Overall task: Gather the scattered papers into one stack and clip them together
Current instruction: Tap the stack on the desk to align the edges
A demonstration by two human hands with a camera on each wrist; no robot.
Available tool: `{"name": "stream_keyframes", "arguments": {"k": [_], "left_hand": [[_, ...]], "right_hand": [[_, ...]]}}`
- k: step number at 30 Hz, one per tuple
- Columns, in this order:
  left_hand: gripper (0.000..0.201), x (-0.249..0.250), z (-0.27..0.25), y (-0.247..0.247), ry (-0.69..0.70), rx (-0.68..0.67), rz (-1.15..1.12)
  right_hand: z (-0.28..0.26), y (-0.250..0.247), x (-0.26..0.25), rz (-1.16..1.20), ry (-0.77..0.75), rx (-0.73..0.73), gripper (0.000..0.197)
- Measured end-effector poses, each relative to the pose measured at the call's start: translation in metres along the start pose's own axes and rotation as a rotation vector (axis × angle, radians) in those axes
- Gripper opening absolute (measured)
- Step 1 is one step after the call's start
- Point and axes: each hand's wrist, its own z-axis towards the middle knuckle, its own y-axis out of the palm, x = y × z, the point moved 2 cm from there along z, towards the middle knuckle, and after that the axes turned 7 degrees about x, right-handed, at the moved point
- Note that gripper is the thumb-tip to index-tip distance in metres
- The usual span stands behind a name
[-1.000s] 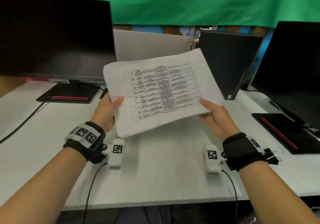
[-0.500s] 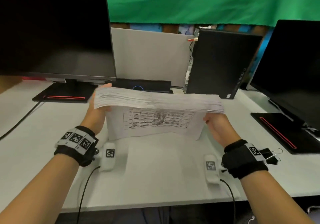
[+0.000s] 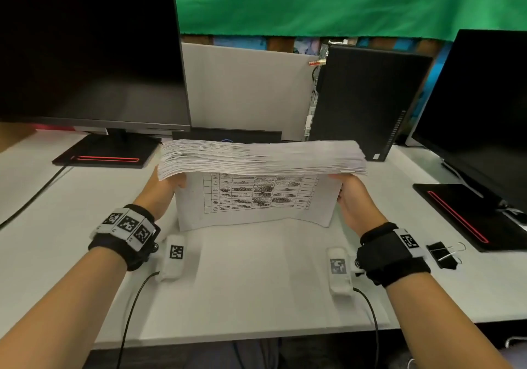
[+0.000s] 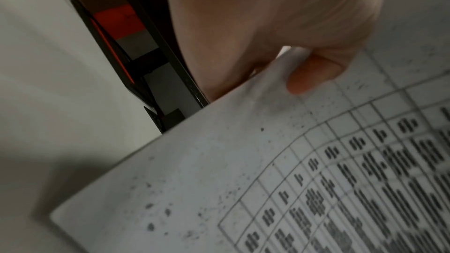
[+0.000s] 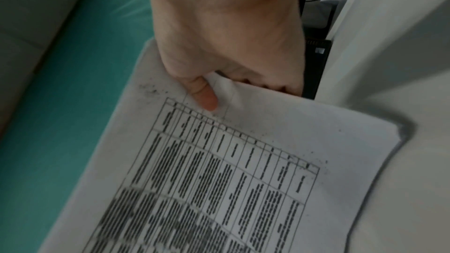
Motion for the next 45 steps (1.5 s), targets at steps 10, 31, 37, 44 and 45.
{"name": "stream_keyframes", "arguments": {"k": [10,31,37,44,45], "left_hand": [[0.027,-0.001,-0.004,0.027,-0.131,0.234,-0.226],[0.043,-0.001,0.007,0.002,-0.114,0.035,-0.177],[0.034,-0.010,0.010,0.000,-0.123,0.121,-0.175],[0.036,-0.005,0.015,0.016,-0.058,0.355,-0.087],[0.037,0.001,0.016,0.016,-0.040,0.370,-0.114]], "right_hand": [[-0.008,0.009,0.007,0.118,0.042,0.026,0.047],[0.003,0.002,0.006,0.088,-0.074,0.015,0.058],[0.012,0.003,0.005,0.052,-0.062,-0.043,0.049],[0.011,0.014,-0.008,0.011,-0.089,-0.088,0.026],[0.011,0.014,-0.015,0.052,-0.090,-0.102,0.026]]}}
